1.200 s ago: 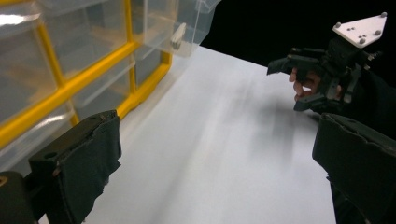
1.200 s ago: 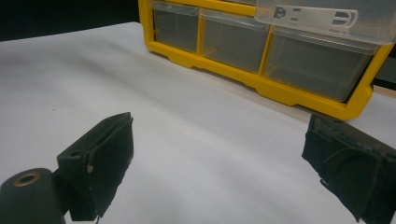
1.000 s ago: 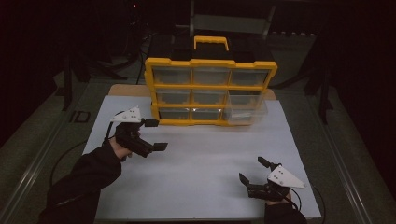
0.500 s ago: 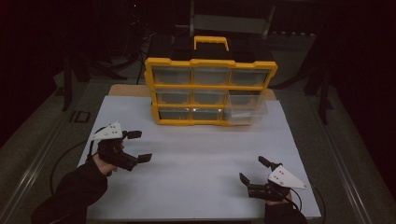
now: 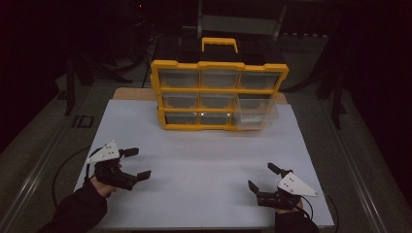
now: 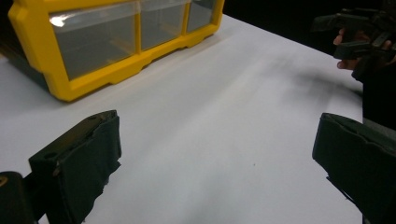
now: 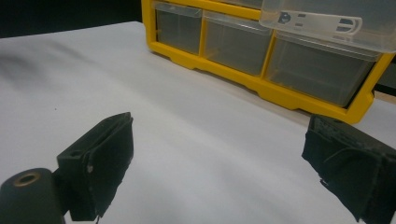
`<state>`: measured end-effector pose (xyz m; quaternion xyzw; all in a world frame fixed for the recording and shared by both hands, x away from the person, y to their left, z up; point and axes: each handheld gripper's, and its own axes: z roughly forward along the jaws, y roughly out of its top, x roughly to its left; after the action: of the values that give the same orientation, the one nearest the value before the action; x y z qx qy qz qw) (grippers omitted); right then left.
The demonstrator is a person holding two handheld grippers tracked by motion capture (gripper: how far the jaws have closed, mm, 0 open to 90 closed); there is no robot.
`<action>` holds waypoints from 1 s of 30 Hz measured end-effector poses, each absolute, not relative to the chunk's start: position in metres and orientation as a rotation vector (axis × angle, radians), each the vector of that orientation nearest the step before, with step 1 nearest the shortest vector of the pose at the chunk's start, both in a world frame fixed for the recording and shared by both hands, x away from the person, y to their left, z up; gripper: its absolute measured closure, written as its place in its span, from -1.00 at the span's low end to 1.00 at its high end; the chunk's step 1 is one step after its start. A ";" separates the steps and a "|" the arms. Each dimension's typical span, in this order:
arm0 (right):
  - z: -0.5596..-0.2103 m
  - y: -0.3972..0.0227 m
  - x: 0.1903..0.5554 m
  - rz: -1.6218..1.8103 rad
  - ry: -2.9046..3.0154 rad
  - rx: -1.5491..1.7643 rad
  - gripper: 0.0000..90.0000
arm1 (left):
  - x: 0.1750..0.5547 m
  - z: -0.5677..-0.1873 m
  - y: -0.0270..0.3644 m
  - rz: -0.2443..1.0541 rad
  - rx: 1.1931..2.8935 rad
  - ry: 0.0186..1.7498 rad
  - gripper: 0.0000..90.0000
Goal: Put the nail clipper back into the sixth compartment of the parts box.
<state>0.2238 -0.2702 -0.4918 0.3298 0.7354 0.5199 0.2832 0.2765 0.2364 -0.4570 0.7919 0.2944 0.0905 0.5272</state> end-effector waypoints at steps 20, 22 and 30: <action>-0.493 -0.270 0.224 1.401 1.977 0.883 -0.81 | 0.253 -0.495 0.240 0.496 1.836 0.849 -0.96; -0.493 -0.270 0.224 1.399 1.980 0.880 -0.81 | 0.251 -0.496 0.239 0.499 1.843 0.861 -0.96; -0.493 -0.270 0.224 1.406 1.983 0.875 -0.81 | 0.250 -0.503 0.236 0.546 1.824 0.892 -0.96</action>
<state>0.2240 -0.2704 -0.4929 0.3258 0.7378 0.5230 0.2755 0.2503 0.2363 -0.5034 0.7529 0.3682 0.2256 0.4966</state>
